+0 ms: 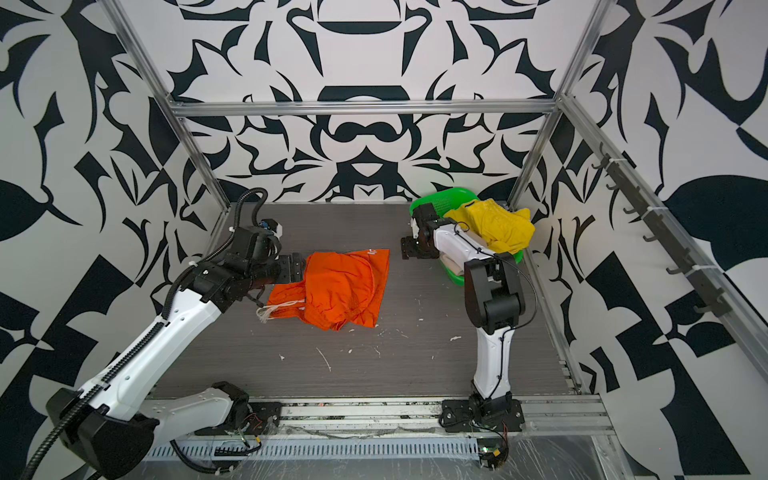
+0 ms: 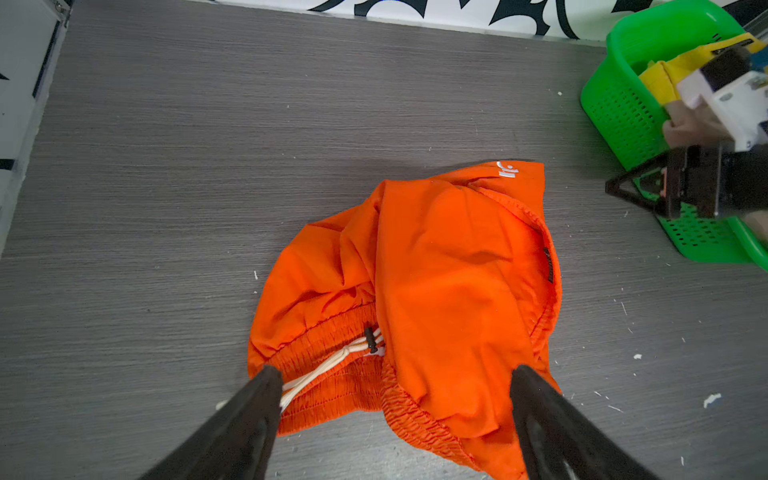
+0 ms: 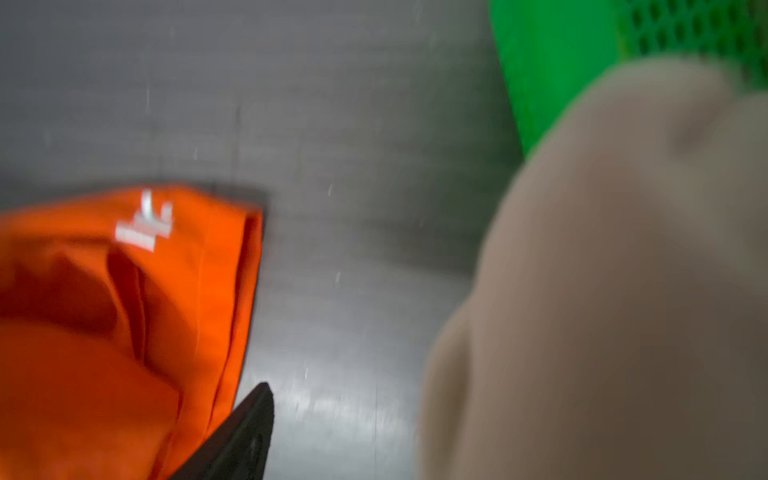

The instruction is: Fold and stack the shorts

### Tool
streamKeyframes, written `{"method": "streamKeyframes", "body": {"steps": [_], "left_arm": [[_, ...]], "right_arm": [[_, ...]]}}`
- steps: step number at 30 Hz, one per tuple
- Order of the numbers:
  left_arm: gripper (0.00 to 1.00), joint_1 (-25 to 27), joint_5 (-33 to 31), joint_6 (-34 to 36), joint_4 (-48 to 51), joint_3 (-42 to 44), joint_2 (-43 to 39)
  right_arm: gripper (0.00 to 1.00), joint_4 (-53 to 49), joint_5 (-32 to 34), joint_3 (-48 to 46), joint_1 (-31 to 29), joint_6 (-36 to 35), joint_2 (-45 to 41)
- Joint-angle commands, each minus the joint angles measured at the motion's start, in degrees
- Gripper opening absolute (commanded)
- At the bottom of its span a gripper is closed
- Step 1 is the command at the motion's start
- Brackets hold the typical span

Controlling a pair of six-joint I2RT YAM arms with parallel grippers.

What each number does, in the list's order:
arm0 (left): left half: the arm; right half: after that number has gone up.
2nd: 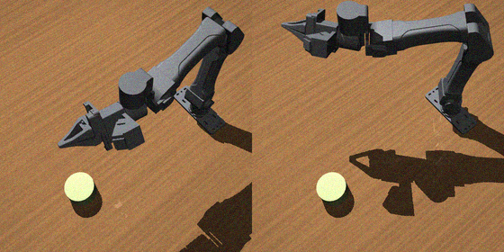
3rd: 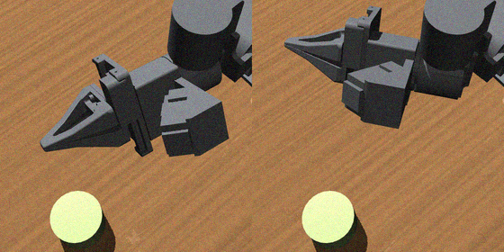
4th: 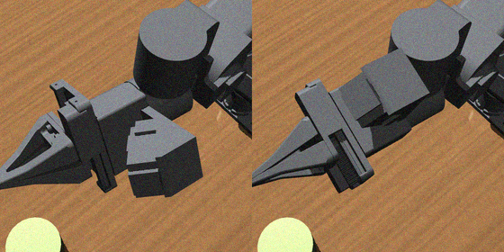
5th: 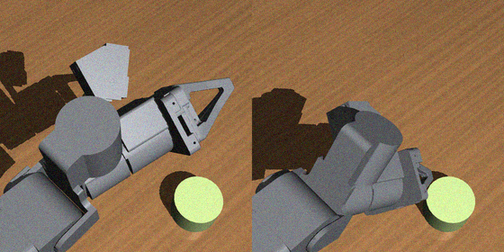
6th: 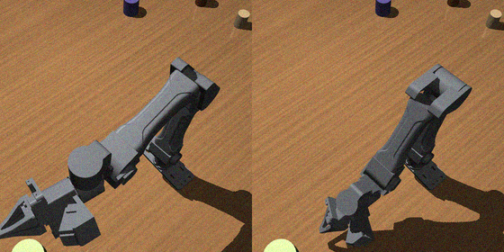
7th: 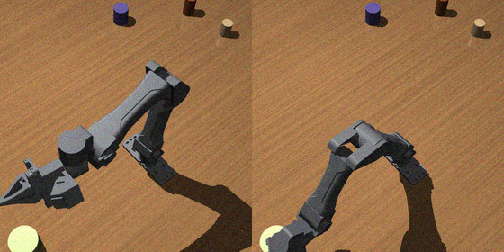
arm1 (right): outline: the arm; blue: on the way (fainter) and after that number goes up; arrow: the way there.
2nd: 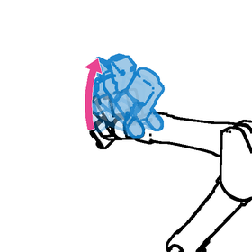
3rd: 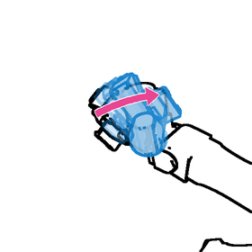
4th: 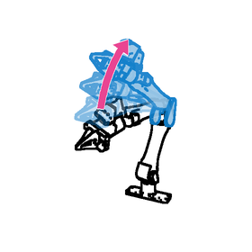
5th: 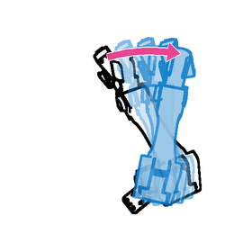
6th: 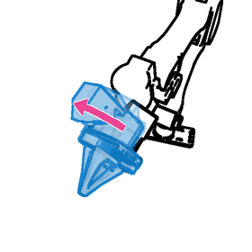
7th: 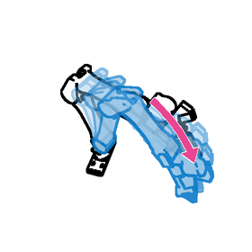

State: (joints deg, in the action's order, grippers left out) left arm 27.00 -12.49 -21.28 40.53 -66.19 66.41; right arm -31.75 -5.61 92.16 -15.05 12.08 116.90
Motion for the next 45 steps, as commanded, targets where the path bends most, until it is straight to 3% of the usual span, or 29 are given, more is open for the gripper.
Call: {"method": "streamKeyframes", "body": {"steps": [1,10,17,22,27,30,34,36,40,45], "left_arm": [[0.9,-0.1,-1.9,-1.7,0.2,1.4,-0.6],[0.91,-1.1,-0.1,-4.4,0.6,5.7,-1.1],[0.92,-5.7,6.2,-10.1,1.3,11.0,-3.2],[0.92,-10.6,11.1,-14.7,0.9,15.8,-3.5],[0.9,-17.4,18.8,-16.4,-4.4,21.7,-2.4],[0.9,-18.7,18.3,-16.9,-5.2,23.0,-1.7],[0.9,-21.8,17.8,-17.9,-6.4,24.7,-0.4],[0.9,-23.2,18.0,-18.2,-8.2,26.0,0.5],[0.9,-24.2,19.8,-18.5,-12.3,27.6,3.5],[0.87,-24.3,20.5,-19.0,-16.0,27.3,10.5]], "right_arm": [[0.75,3.2,3.6,8.5,2.0,0.7,3.4],[0.75,-0.3,2.1,25.6,5.6,1.9,14.0],[0.75,-2.5,-3.2,23.7,2.9,1.6,4.9],[0.77,-2.1,-4.6,11.2,-5.1,1.5,-7.6],[0.77,3.4,-3.6,-5.2,-20.6,4.7,-17.5],[0.77,6.7,-0.2,-10.8,-31.0,4.8,-19.7],[0.77,6.8,6.3,-11.0,-41.4,2.0,-17.7],[0.79,5.8,9.1,-9.3,-44.5,0.6,-14.8],[0.94,2.0,13.6,-5.7,-46.5,-1.6,-9.7],[0.96,1.2,19.9,-3.8,-46.6,-2.5,-4.7]]}}
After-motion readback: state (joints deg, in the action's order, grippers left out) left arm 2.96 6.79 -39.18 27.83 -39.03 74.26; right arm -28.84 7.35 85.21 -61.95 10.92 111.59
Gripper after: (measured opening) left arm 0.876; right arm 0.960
